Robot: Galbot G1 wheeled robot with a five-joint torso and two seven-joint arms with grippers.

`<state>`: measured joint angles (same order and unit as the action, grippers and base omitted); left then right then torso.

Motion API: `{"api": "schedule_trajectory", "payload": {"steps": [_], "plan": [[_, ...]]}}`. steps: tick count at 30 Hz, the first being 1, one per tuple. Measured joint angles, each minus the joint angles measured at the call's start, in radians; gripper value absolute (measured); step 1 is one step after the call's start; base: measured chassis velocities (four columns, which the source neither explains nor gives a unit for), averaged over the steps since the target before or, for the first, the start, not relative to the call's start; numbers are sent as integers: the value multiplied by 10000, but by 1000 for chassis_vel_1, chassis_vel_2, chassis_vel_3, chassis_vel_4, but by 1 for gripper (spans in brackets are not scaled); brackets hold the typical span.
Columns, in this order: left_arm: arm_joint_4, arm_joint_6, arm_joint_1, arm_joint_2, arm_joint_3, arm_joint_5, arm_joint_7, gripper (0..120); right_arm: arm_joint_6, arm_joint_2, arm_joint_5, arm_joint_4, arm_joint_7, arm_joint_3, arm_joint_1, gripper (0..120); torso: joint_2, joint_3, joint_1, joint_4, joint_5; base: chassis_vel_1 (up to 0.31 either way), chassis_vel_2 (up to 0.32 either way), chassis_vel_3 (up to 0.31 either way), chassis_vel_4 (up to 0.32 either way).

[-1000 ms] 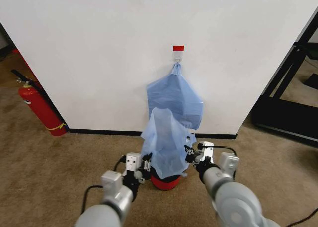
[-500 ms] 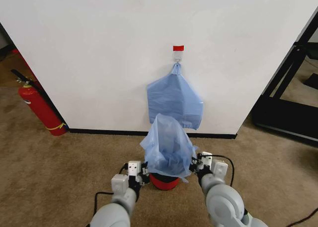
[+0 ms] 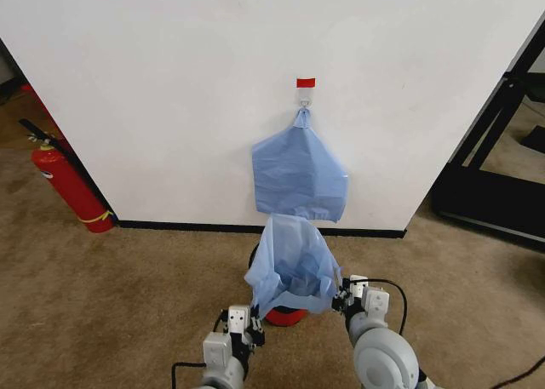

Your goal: Pick up the garbage bag from the wall and place it over the trash bin.

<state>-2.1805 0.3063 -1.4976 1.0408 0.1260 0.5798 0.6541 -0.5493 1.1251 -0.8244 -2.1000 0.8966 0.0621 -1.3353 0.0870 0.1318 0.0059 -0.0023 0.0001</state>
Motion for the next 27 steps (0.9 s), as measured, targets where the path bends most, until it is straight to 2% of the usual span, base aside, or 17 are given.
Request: {"api": "schedule_trajectory", "payload": {"steps": [5,12,17,23,27], "plan": [[47,-5,-29,-232,-77,-51,-13,0,-75,9,190,283,-7,8,179,0,0,0,0,1,0,0,0,0,0],[338,3,272,-190,18,-111,-57,0,-75,-20,263,556,-85,52,378,0,1,0,0,0,-1,0,0,0,0],[1546,-14,939,460,462,-83,-19,0,135,355,757,1575,-415,4,838,0,0,1,0,0,-1,0,0,0,0],[2193,-120,1378,834,503,-74,6,0,609,574,1285,2359,-880,-5,1101,0,0,1,0,0,-1,0,0,0,0],[2458,-122,1519,863,468,-67,10,0,781,694,1547,2877,-1130,-13,1298,0,0,1,0,0,0,0,0,0,0]]}}
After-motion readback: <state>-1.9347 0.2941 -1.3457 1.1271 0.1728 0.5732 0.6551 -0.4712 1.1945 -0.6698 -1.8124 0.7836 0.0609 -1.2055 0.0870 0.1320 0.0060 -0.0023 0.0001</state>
